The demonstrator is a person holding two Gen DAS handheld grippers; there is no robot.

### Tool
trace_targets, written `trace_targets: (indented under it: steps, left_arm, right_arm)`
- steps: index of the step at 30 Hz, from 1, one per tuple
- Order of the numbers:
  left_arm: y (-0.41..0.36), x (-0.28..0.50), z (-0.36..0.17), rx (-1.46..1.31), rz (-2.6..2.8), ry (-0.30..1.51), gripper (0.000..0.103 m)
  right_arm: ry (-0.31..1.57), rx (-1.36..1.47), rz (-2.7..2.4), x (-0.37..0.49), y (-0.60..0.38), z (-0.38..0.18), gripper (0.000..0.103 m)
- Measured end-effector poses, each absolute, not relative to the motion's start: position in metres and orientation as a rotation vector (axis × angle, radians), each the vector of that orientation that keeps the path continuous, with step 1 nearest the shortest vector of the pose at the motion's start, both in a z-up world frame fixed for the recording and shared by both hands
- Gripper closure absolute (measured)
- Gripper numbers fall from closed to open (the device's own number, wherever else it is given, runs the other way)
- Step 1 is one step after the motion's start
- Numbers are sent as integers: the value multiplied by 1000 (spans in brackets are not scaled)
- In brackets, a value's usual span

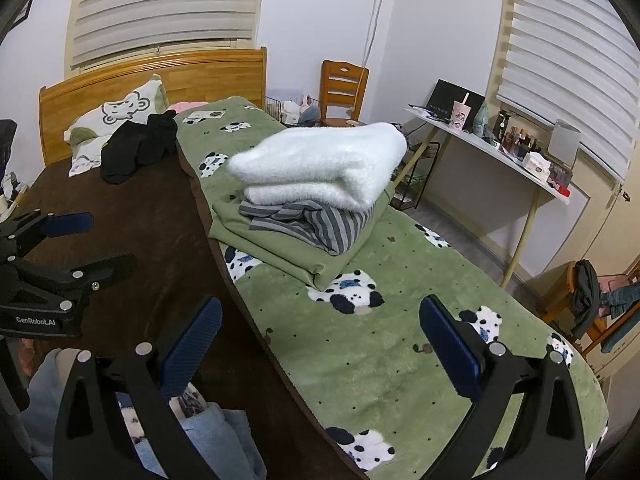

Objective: Fold large clothes

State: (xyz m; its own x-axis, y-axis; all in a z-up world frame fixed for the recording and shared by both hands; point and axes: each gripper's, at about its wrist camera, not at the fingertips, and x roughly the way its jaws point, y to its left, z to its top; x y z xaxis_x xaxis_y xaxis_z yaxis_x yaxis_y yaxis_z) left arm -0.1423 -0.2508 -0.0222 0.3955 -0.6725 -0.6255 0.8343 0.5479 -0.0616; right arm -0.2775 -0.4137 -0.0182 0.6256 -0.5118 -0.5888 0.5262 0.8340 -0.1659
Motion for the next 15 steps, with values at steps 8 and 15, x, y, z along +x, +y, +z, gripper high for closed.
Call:
trace_targets:
  steps: [8,15]
  left_arm:
    - [-253,-141,-21,271,-973,647,7]
    - [-259,-143,-23,269,-985,660,7]
  right_arm:
    - [675,14,-599,-276,-413,-20,5]
    - [683,19,-592,-273,-415,-22,5]
